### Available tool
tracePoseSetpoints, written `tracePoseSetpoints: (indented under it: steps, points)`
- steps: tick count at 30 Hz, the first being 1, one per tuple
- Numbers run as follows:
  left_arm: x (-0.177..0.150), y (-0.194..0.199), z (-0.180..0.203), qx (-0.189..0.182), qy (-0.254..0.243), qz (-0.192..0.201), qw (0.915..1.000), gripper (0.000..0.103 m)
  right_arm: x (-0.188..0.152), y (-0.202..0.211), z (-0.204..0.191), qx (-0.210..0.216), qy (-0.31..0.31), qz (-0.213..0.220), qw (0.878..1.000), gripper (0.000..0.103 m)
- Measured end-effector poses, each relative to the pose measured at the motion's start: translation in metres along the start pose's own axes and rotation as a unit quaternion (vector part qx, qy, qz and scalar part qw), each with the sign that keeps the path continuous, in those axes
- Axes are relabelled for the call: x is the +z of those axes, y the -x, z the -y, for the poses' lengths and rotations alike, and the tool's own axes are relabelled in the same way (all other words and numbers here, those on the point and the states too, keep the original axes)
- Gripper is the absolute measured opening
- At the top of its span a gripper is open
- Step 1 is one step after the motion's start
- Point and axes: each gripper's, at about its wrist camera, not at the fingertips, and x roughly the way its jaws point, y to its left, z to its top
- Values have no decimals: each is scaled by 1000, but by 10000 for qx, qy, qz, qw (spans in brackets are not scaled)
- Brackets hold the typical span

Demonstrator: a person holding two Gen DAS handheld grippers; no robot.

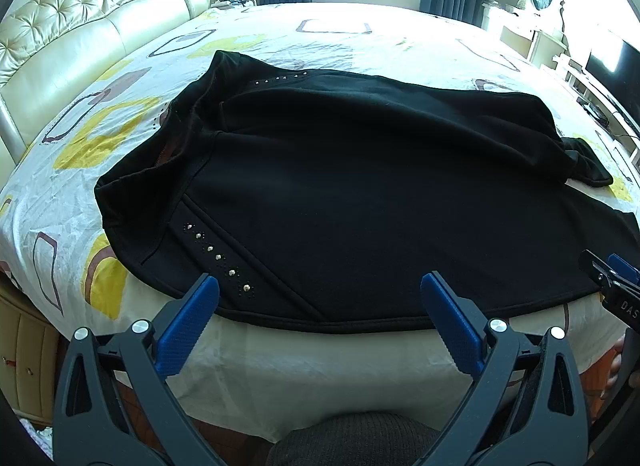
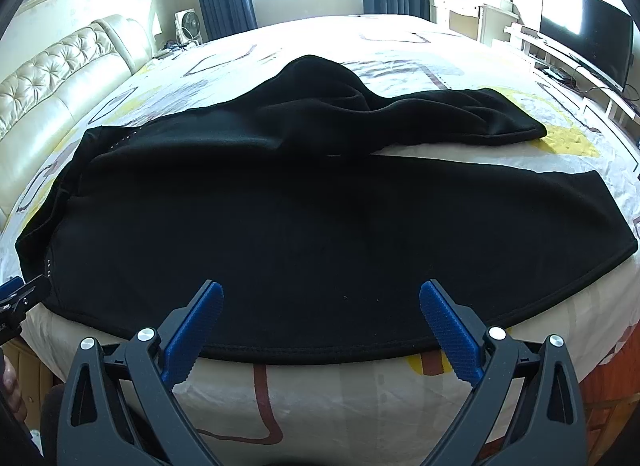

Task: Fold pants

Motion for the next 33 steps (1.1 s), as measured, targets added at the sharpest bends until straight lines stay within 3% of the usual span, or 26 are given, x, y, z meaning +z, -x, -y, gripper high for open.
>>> tracePoseSetpoints:
  steps: [33]
  points:
    - [-4,-4,4,-42,-59,-97,9999,101,-2,-4,2,18,19,-91,10000,98]
